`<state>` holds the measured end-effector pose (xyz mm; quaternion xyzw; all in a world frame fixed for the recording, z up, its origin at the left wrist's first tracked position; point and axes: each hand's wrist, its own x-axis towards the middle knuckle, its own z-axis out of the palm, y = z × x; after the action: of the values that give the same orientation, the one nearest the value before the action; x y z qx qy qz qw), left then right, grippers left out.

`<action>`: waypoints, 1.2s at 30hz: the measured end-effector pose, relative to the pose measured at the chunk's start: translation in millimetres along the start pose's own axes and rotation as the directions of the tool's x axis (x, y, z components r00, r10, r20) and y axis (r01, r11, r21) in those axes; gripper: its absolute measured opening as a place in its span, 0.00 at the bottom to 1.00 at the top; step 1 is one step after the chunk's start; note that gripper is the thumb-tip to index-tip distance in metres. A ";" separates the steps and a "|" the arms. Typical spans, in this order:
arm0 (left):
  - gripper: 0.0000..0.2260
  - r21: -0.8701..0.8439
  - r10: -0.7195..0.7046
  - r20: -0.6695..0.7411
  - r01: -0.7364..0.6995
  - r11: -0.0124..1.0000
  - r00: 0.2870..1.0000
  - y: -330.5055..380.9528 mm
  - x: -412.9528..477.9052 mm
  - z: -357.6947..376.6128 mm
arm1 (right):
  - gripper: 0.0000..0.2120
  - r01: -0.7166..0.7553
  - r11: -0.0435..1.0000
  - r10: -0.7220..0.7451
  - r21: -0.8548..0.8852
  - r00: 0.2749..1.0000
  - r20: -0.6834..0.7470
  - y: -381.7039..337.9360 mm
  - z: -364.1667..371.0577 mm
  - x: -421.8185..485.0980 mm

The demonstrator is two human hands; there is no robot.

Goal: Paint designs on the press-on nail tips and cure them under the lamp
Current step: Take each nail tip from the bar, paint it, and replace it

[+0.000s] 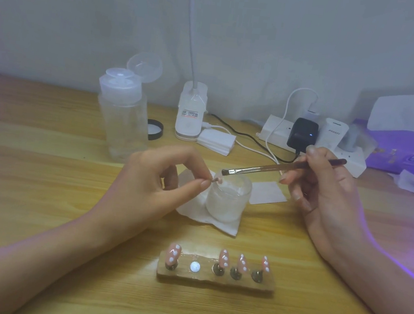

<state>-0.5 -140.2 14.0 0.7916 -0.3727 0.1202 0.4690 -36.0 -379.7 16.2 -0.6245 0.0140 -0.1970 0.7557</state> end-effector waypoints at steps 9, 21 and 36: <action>0.04 -0.065 -0.027 0.013 0.028 0.998 1.000 -1.3 1.1 -0.5 | 0.13 0.033 0.999 -0.033 0.006 0.999 0.013 0.6 -0.9 -0.4; 0.06 -0.129 -0.090 0.010 0.091 0.987 0.996 0.5 1.7 0.3 | 0.12 0.028 0.998 -0.027 -0.059 1.000 0.009 4.0 -2.2 1.1; 0.07 -0.173 -0.128 0.026 0.131 0.976 0.991 1.5 3.0 0.0 | 0.13 0.065 0.997 -0.063 -0.040 0.997 0.034 3.1 -1.1 1.2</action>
<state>0.5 -142.1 16.5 0.7710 -0.3331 0.0503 0.5405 -34.3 -380.7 13.2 -0.6430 -0.0145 -0.2104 0.7362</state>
